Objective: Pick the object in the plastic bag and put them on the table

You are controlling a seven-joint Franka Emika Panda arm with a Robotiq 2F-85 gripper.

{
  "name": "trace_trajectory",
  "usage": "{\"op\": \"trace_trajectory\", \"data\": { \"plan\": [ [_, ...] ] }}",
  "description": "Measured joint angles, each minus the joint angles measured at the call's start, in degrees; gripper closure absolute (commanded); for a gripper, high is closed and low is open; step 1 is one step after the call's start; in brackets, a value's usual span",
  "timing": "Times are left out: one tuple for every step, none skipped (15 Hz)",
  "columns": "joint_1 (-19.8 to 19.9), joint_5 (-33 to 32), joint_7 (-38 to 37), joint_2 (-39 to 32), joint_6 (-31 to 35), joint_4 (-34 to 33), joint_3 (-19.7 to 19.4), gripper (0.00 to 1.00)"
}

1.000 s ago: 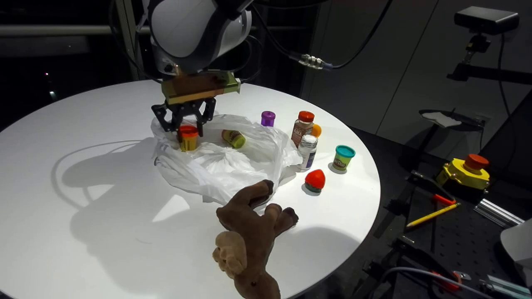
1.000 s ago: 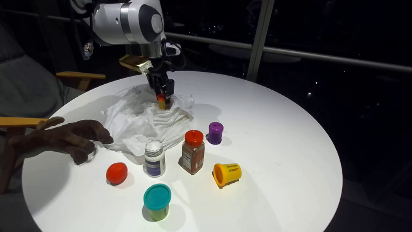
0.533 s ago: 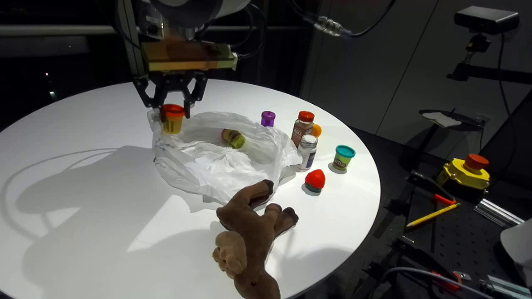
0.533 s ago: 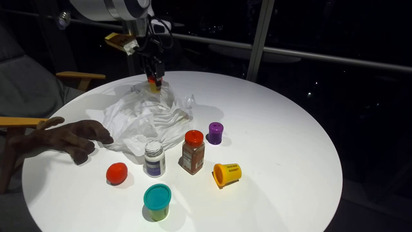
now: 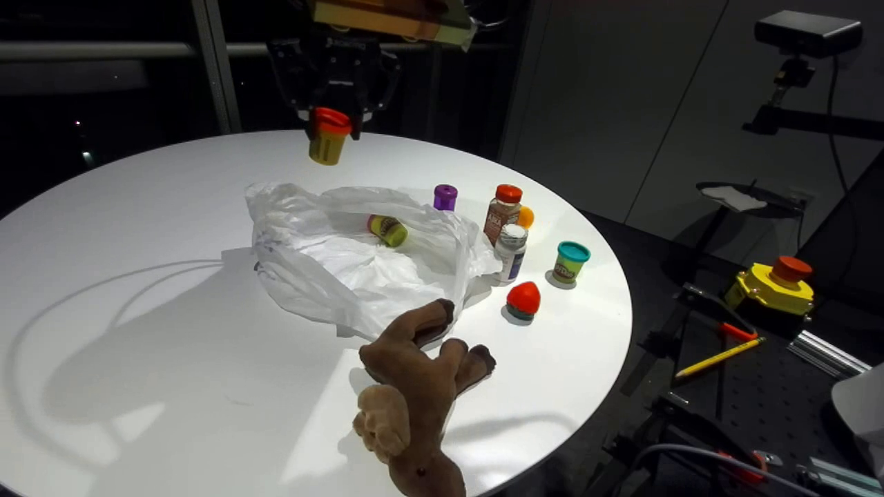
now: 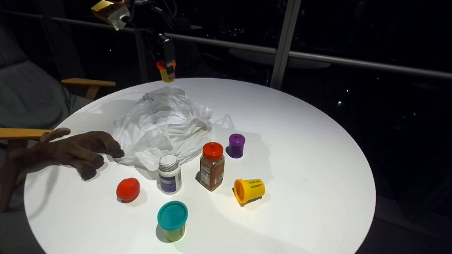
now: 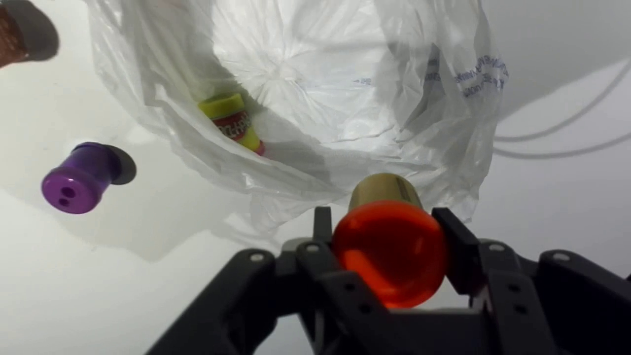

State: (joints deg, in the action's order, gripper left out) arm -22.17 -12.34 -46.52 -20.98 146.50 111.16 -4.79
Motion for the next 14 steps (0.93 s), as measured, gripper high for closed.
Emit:
{"op": "trace_trajectory", "data": {
  "plan": [
    [0.0,-1.5,-0.9,2.1,1.7,3.2,-0.1,0.77],
    [0.0,-3.2,-1.8,4.1,3.6,6.5,-0.1,0.77],
    [0.1,-4.5,-2.3,6.1,5.5,9.8,-0.1,0.77],
    [0.2,-5.5,-2.4,8.0,7.2,13.2,0.1,0.77],
    [0.4,-6.1,-2.4,9.7,8.6,16.7,0.4,0.77],
    [0.8,-6.5,-2.4,11.4,9.8,20.2,0.9,0.77],
    [1.1,-7.0,-2.5,13.1,10.8,23.8,1.2,0.77],
    [1.6,-7.7,-2.9,14.7,11.6,27.4,1.6,0.77],
    [2.1,-8.4,-3.3,16.3,12.4,30.9,1.9,0.77],
    [2.3,-9.0,-3.6,18.0,12.9,34.5,1.9,0.77],
    [2.3,-9.5,-3.6,19.7,13.2,38.1,1.7,0.77],
    [2.3,-9.9,-3.7,21.5,13.5,41.8,1.7,0.77],
    [2.3,-10.1,-3.6,23.1,13.7,45.1,1.7,0.77],
    [2.3,-10.8,-3.6,24.4,13.7,47.9,1.8,0.77]
  ]
}}
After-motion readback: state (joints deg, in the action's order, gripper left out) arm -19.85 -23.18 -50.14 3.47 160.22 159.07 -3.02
